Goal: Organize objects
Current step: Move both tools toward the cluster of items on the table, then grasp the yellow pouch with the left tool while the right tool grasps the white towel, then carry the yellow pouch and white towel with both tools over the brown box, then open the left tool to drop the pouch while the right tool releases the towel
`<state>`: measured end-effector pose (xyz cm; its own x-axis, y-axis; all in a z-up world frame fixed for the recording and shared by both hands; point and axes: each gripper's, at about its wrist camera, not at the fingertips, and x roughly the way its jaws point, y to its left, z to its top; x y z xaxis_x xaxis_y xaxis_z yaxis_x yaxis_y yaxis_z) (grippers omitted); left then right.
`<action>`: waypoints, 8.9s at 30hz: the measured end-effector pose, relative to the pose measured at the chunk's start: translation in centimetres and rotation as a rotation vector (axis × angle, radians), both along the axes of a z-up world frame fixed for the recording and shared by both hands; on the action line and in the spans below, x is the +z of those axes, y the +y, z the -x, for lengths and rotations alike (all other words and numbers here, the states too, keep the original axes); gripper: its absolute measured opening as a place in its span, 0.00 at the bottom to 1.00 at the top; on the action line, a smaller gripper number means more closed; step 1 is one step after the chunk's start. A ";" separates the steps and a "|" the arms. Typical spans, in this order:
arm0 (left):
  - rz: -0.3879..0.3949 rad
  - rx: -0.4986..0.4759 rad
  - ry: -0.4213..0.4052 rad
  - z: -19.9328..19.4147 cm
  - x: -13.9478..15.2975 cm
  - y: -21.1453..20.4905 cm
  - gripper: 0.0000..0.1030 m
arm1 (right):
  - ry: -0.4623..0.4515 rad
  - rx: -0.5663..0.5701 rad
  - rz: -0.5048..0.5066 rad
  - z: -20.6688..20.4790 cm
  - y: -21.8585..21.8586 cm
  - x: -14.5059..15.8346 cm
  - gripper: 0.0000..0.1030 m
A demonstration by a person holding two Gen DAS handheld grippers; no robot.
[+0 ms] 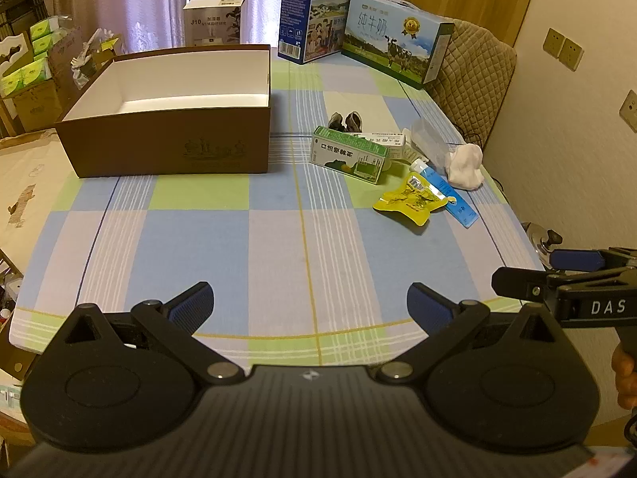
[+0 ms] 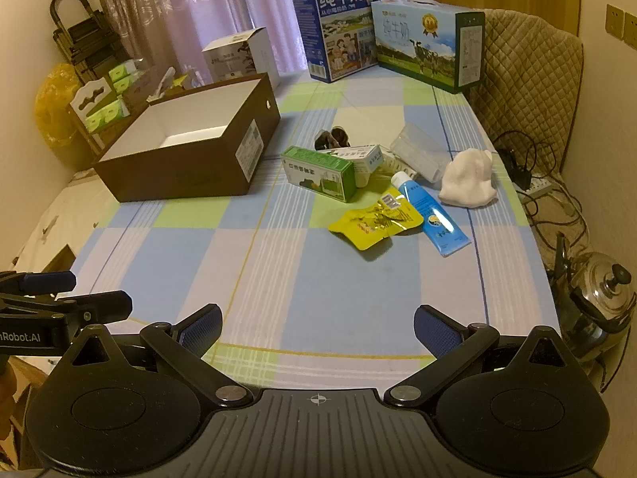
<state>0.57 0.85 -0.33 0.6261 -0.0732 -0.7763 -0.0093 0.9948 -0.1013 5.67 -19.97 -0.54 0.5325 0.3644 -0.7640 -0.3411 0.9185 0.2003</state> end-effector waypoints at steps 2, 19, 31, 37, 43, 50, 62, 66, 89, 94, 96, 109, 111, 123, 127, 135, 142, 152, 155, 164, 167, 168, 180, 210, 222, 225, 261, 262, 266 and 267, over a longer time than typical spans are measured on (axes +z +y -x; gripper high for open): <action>0.001 -0.001 0.002 -0.2 0.0 0.2 0.99 | -0.001 0.001 0.000 0.0 0.0 0.0 0.98; 0.007 -0.025 0.004 -2.7 0.1 1.2 0.99 | 0.002 -0.022 0.003 -1.8 1.0 -0.1 0.98; 0.003 -0.086 0.026 -6.5 -0.5 1.5 0.99 | 0.027 -0.089 0.011 -4.0 1.1 -0.9 0.98; -0.015 -0.145 0.039 -9.3 -1.1 1.6 0.99 | 0.043 -0.146 0.001 -5.4 0.8 -1.4 0.98; -0.023 -0.222 0.055 -12.6 -1.7 1.6 0.99 | 0.042 -0.204 -0.015 -6.5 0.9 -1.6 0.98; -0.047 -0.333 0.063 -16.1 -2.3 1.3 0.99 | 0.046 -0.310 -0.052 -7.4 0.9 -2.1 0.98; -0.071 -0.466 0.102 -20.0 -5.1 1.5 0.99 | 0.078 -0.461 -0.113 -7.8 1.8 -4.2 0.85; -0.057 -0.487 0.113 -20.7 -5.8 0.9 0.99 | 0.088 -0.462 -0.099 -8.3 1.4 -4.5 0.84; -0.053 -0.520 0.159 -24.0 -11.5 -12.1 0.92 | 0.147 -0.313 -0.069 -13.3 -9.7 -6.4 0.83; -0.076 -0.517 0.165 -25.4 -12.9 -13.9 0.86 | 0.155 -0.292 -0.077 -14.1 -11.4 -6.9 0.83; -0.074 -0.507 0.169 -26.0 -13.5 -14.1 0.86 | 0.159 -0.285 -0.081 -14.4 -11.9 -7.1 0.83; -0.117 -0.499 0.144 -24.6 -14.9 -14.8 0.62 | 0.182 -0.200 -0.076 -16.5 -12.8 -8.1 0.83; -0.108 -0.493 0.140 -23.8 -14.8 -14.7 0.54 | 0.185 -0.185 -0.076 -16.9 -12.7 -8.3 0.83; -0.043 -0.311 0.124 -20.7 -13.1 -11.3 0.33 | 0.171 -0.109 -0.062 -19.0 -12.0 -8.7 0.83; -0.050 -0.237 0.112 -20.5 -12.3 -9.9 0.32 | 0.147 -0.089 -0.045 -20.1 -11.9 -8.9 0.82; -0.042 -0.057 0.086 -20.0 -11.1 -5.5 0.30 | 0.067 -0.063 -0.020 -23.8 -11.8 -9.3 0.76; -0.037 0.077 0.085 -19.4 -10.8 -2.4 0.29 | 0.014 -0.066 -0.039 -27.2 -12.0 -10.2 0.74; -0.019 0.151 0.092 -18.3 -10.4 -0.8 0.29 | -0.006 -0.018 -0.029 -29.2 -11.6 -12.3 0.43; -0.017 0.153 0.093 -18.1 -10.5 -0.8 0.29 | -0.013 -0.005 -0.023 -28.7 -12.2 -12.0 0.29; -0.013 0.144 0.080 -17.8 -10.2 -0.7 0.29 | -0.009 -0.001 -0.030 -25.7 -13.4 -10.7 0.25; -0.008 0.141 0.071 -17.7 -9.9 -0.6 0.29 | -0.003 0.000 -0.036 -24.5 -13.4 -10.4 0.25; -0.005 0.140 0.068 -17.6 -9.8 -0.6 0.29 | 0.000 -0.001 -0.039 -24.0 -13.3 -10.3 0.25; 0.043 0.119 -0.006 -15.7 -6.9 0.9 0.29 | -0.017 0.060 -0.076 -20.2 -9.7 -7.4 0.25; 0.070 0.180 -0.194 -15.1 0.8 17.4 0.30 | -0.125 0.380 -0.262 -18.2 19.0 -0.1 0.25; 0.073 0.201 -0.153 -21.5 -0.6 23.9 0.30 | -0.129 0.294 -0.184 -23.1 27.4 -1.1 0.25; 0.081 0.204 -0.126 -23.5 -1.6 24.7 0.30 | -0.113 0.259 -0.168 -24.4 28.4 -1.8 0.25; -0.023 0.214 0.062 -30.2 -6.3 28.5 0.88 | -0.013 0.187 -0.107 -28.3 32.4 -6.5 0.58; -0.029 0.211 0.061 -30.0 -6.2 28.5 0.88 | -0.011 0.189 -0.104 -28.1 32.4 -6.5 0.58; -0.039 0.207 0.065 -29.2 -5.9 28.5 0.92 | -0.009 0.199 -0.090 -27.2 31.9 -5.9 0.58; -0.038 0.200 0.066 -28.9 -5.8 28.5 0.92 | -0.009 0.202 -0.088 -26.9 31.7 -5.8 0.59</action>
<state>29.51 29.32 -6.09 0.5733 0.0780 -0.8157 -0.2124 0.9756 -0.0560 32.56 11.78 -6.35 0.4485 0.5294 -0.7201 -0.5188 0.8103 0.2726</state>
